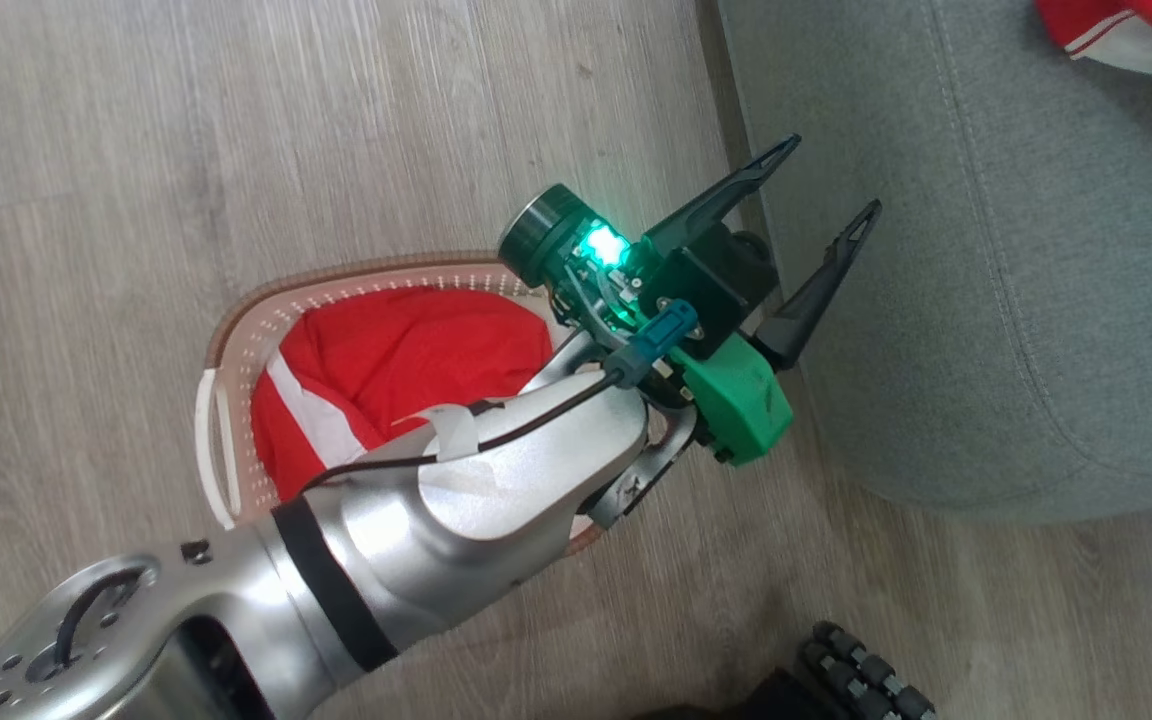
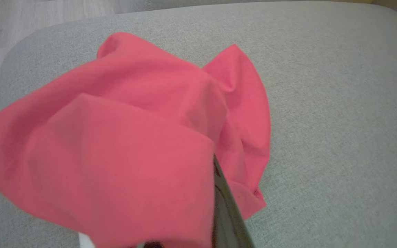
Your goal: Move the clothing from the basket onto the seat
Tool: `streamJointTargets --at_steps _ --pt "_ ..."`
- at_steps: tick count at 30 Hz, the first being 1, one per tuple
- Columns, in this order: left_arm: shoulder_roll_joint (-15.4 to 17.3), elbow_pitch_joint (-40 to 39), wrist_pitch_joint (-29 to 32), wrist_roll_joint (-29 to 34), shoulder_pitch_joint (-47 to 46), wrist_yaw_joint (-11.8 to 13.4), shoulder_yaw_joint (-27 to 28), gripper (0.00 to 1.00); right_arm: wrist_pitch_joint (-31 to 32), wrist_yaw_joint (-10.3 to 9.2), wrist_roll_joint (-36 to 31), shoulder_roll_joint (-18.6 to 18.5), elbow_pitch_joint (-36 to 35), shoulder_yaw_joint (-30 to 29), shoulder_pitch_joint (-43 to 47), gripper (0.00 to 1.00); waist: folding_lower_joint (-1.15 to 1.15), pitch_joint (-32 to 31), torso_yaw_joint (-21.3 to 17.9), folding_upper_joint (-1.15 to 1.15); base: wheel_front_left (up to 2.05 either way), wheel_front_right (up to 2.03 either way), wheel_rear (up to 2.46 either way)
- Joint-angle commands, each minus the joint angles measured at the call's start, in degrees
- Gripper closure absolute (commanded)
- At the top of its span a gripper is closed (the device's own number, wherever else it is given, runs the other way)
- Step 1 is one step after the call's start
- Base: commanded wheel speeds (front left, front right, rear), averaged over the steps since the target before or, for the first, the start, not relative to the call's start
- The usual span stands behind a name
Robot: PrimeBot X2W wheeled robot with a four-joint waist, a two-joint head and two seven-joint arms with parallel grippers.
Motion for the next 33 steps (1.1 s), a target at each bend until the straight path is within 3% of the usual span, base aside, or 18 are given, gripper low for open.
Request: streamJointTargets --at_steps 1,12,21,33 --pt "-0.55 -1.62 -0.47 -0.35 -1.4 0.47 0.94 0.0 0.39 -0.02 1.49 -3.98 0.14 1.47 0.97 0.0 0.0 -0.93 0.32 0.0 0.0 0.0 0.0" --pt "-0.55 -1.39 -0.77 -1.72 0.69 0.04 1.43 0.0 2.22 -0.02 6.1 -4.98 0.7 9.01 0.04 0.0 0.0 -6.33 0.19 0.0 0.0 0.0 0.0" --pt "-0.55 -2.42 -0.8 0.0 5.58 -2.02 6.04 0.0 6.34 -0.02 8.28 -5.66 0.53 15.25 -0.7 0.0 0.0 -13.11 -0.24 0.0 0.0 0.0 0.0" --pt "2.4 -6.59 -0.8 3.33 16.03 -4.05 15.69 0.0 -4.2 -0.02 10.19 -7.39 -8.62 20.64 1.01 0.0 0.0 -21.89 1.59 0.0 0.0 0.0 0.0"
